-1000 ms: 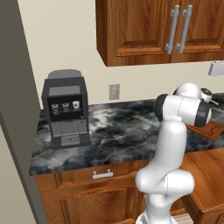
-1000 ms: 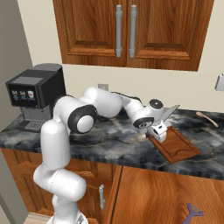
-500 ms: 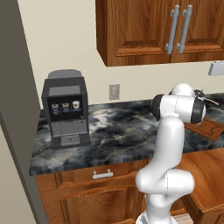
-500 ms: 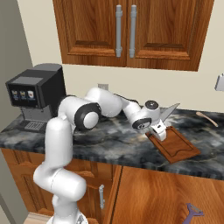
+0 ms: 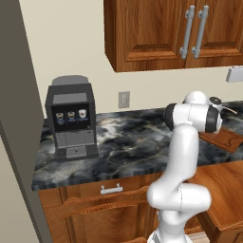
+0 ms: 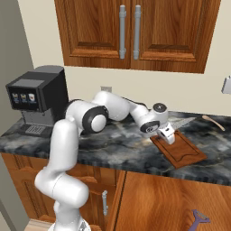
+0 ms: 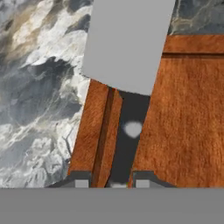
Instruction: Open the drawer on the right and place the cutting tools on the cutting board.
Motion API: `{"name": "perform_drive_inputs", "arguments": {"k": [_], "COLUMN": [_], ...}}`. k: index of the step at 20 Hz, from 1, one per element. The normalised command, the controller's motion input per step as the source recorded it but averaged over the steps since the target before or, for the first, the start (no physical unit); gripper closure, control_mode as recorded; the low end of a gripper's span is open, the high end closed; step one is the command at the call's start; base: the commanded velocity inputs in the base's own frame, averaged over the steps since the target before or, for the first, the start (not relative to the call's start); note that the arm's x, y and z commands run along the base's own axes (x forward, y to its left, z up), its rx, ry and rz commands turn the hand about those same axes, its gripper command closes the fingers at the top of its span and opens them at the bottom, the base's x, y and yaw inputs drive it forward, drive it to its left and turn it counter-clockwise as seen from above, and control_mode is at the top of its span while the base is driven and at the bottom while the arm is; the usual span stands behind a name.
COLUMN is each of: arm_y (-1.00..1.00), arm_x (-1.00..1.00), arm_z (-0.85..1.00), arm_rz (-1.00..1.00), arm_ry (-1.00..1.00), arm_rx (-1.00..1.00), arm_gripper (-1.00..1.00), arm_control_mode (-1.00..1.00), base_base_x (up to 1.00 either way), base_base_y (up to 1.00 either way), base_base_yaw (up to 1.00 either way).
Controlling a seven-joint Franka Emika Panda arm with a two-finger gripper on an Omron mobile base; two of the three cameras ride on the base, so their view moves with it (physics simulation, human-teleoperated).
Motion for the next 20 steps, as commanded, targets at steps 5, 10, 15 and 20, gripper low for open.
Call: {"name": "perform_drive_inputs", "arguments": {"k": [5, 10, 15, 20], "arm_y": [-0.18, -0.03, 0.13, 0.3], "arm_x": [0.08, -0.06, -0.76, -0.82], "arm_z": [-0.06, 0.0, 0.22, 0.71], "arm_rz": [-0.02, 0.0, 0.0, -0.01], "arm_ry": [0.0, 0.0, 0.0, 0.0], "arm_rx": [0.0, 0.0, 0.0, 0.0], "arm_gripper": [-1.0, -1.0, -1.0, -1.0], "arm_control_mode": [-1.0, -1.0, -1.0, -1.0], "base_base_x": [0.0, 0.0, 0.0, 0.0], "base_base_y": [0.0, 0.0, 0.0, 0.0], "base_base_yaw": [0.0, 0.0, 0.0, 0.0]}}
